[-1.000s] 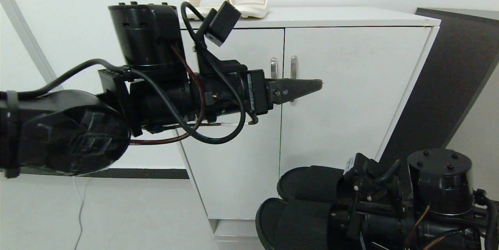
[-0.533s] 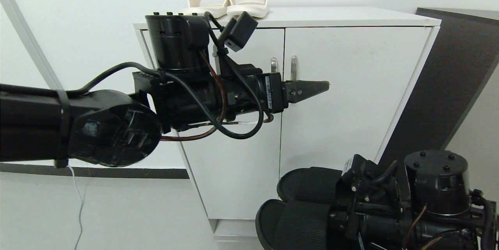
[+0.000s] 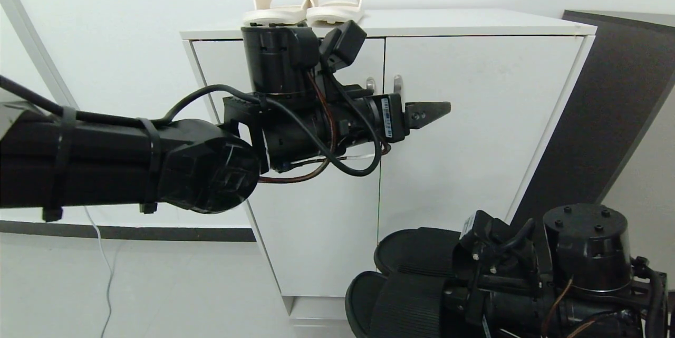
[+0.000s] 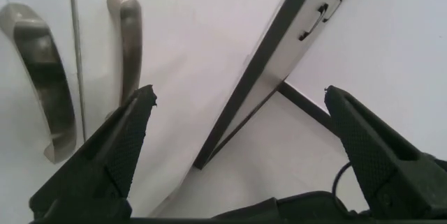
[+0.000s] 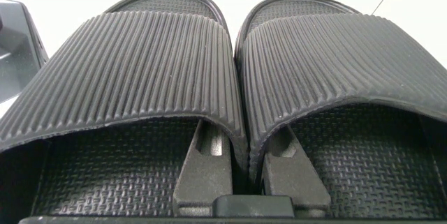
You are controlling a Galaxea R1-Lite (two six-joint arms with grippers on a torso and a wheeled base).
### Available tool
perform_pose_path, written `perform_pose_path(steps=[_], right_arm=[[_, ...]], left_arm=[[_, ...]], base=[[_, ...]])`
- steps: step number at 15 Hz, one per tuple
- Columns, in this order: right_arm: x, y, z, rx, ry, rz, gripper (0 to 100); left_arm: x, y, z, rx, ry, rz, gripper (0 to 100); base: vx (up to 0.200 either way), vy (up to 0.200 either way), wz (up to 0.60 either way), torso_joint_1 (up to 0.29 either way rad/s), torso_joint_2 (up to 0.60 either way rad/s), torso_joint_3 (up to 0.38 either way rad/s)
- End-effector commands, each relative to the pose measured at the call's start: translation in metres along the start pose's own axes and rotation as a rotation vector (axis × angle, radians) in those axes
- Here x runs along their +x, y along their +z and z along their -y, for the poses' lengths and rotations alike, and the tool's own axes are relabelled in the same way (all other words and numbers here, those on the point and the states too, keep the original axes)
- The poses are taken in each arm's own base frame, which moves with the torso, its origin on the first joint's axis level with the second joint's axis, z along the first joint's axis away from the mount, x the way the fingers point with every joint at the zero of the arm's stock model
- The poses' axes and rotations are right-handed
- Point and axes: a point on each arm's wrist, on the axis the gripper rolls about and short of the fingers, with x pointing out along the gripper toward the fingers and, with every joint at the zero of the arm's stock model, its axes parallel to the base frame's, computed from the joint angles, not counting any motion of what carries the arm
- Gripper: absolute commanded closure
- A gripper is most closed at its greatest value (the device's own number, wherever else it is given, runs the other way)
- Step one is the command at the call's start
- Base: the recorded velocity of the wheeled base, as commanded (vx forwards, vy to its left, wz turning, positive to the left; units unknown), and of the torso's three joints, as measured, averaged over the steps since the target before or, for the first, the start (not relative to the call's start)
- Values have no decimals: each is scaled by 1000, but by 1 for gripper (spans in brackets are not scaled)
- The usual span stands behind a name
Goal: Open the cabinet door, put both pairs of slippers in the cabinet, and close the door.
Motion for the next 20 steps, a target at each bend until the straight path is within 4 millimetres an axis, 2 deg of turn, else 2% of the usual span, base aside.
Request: perform_pose_path(steps=[1, 7, 12, 18, 19, 20], right_arm=[[1, -1, 0, 0, 2, -5, 100], [0, -2, 0, 1, 1, -6, 100], [1, -2, 0, 0, 1, -9, 100], [1, -8, -1, -25, 5, -30, 100], [1, -9, -1, -31, 7, -34, 100], [1, -9, -1, -32, 9, -35, 100]], left_arm=[[6, -4, -5, -3, 22, -3, 0], [8, -6, -11, -6, 56, -5, 0], [17, -7, -27, -11, 85, -9, 0], [25, -10, -30, -28, 78, -15, 0], [26, -8, -30, -26, 75, -10, 100], [26, -9, -31, -27, 73, -12, 100]], base=[[0, 0, 0, 0, 0, 0], [0, 0, 0, 0, 0, 0], [0, 0, 0, 0, 0, 0], [0, 0, 0, 0, 0, 0], [0, 0, 0, 0, 0, 0], [0, 0, 0, 0, 0, 0]])
